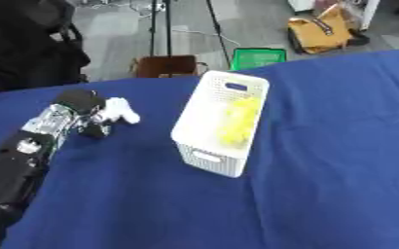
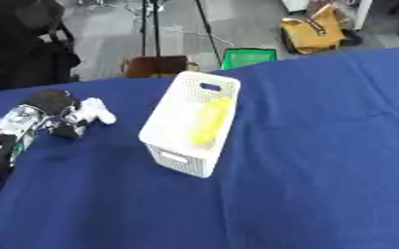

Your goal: Pick up objects on the table and place them in the box.

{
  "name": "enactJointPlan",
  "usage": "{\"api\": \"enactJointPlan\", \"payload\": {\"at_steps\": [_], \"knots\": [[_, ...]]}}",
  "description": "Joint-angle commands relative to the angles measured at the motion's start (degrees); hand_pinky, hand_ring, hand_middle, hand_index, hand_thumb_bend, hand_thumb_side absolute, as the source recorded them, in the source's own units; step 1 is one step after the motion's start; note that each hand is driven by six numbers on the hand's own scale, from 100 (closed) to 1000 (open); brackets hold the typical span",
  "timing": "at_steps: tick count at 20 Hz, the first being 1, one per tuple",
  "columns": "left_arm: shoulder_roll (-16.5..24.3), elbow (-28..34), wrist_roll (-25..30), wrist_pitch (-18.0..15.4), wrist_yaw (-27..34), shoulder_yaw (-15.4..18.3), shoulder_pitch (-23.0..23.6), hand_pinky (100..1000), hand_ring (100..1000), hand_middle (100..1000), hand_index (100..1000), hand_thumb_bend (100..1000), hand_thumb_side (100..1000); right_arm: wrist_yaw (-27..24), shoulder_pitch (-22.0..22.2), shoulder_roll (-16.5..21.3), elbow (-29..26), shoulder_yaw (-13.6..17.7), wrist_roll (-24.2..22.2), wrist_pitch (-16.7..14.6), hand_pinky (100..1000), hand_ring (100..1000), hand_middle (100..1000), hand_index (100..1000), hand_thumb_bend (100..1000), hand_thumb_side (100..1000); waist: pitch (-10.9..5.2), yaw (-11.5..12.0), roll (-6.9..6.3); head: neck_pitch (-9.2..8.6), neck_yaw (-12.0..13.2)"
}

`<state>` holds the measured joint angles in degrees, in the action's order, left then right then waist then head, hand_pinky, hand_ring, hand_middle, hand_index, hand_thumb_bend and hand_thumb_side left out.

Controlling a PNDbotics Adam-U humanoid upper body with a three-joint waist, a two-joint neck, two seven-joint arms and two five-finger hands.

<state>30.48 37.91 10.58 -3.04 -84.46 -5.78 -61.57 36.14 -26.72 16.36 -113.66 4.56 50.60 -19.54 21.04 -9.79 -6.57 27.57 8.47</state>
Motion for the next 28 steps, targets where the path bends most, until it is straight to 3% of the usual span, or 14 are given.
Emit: {"api": "enactJointPlan", "payload": {"at_steps": [1, 3, 12, 28], "knots": [[0.3, 0.0, -1.5, 0.6, -0.7, 0.1, -0.4, 372, 431, 475, 620, 139, 540, -0.5, -0.7, 1.1, -0.9, 0.5, 1.4, -1.6, 768, 753, 637, 731, 100, 813, -0.89, -0.1, 0.37, -0.69, 0.0], [0.3, 0.2, -3.1, 1.3, -1.1, 0.1, -0.5, 351, 411, 455, 597, 100, 518, -0.5, -0.7, 1.1, -0.9, 0.5, 1.4, -1.6, 768, 753, 637, 731, 100, 814, -0.95, 0.0, 0.40, -0.65, 0.0], [0.3, 0.6, -4.5, 2.1, 0.0, -0.1, -0.9, 322, 388, 431, 572, 100, 539, -0.5, -0.4, 1.0, -0.9, 0.6, 1.4, -1.5, 768, 753, 638, 731, 100, 815, -1.51, 0.3, 0.62, -0.14, 0.0], [3.3, 12.8, 3.0, 1.7, 7.3, -2.9, -2.2, 268, 352, 391, 544, 100, 548, -0.4, 0.6, 0.8, -0.9, 0.6, 1.4, -1.4, 768, 753, 638, 732, 100, 815, -3.44, 2.2, 1.13, 1.44, -0.4]]}}
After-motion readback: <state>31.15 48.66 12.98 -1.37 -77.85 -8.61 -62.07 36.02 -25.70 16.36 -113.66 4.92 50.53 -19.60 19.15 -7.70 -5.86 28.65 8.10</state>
